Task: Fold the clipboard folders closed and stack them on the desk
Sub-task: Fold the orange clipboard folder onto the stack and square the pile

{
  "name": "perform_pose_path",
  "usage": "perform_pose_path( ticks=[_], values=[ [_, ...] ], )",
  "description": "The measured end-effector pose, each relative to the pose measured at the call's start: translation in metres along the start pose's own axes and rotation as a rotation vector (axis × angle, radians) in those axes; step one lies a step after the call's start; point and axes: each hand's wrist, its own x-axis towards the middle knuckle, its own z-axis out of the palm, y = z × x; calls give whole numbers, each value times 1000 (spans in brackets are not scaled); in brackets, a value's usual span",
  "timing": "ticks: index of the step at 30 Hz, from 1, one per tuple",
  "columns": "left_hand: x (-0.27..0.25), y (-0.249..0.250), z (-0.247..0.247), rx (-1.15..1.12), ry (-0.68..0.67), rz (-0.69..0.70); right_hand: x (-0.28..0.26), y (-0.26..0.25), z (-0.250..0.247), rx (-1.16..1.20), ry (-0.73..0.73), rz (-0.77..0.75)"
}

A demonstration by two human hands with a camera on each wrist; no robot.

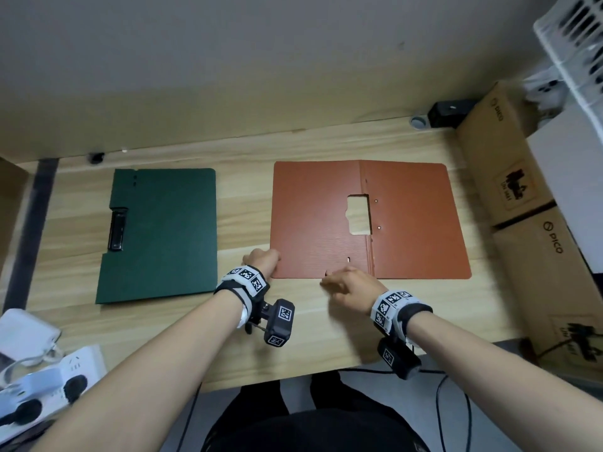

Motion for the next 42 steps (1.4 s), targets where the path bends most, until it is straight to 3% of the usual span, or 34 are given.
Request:
perform_pose_path(
  ticks=[4,6,12,17,21,24,31,36,42],
  values=[
    [0,1,-2,-27,3,4,2,10,-21,-16,123,-26],
    [1,1,-1,-8,-1,20,4,22,-32,-38,179,39],
    [7,-6,6,-28,-35,78,17,49,-40,-309,133,149],
    [5,-13,-1,-22,-35,104,13,39,-37,-217,231,99],
    [-5,-15,-13,97,-31,174,6,31,-45,-57,211,103],
    [-19,-13,-24,64,-77,156,3,23,-57,9,188,104],
    [-18,-13,-46,-90,-165,11,0,14,-74,-14,118,107],
    [-23,4,-67,-22,-292,46,-6,9,-84,-80,33,117],
    [-38,47,-93,-70,-316,114,-18,-2,-97,-48,59,109]
  ],
)
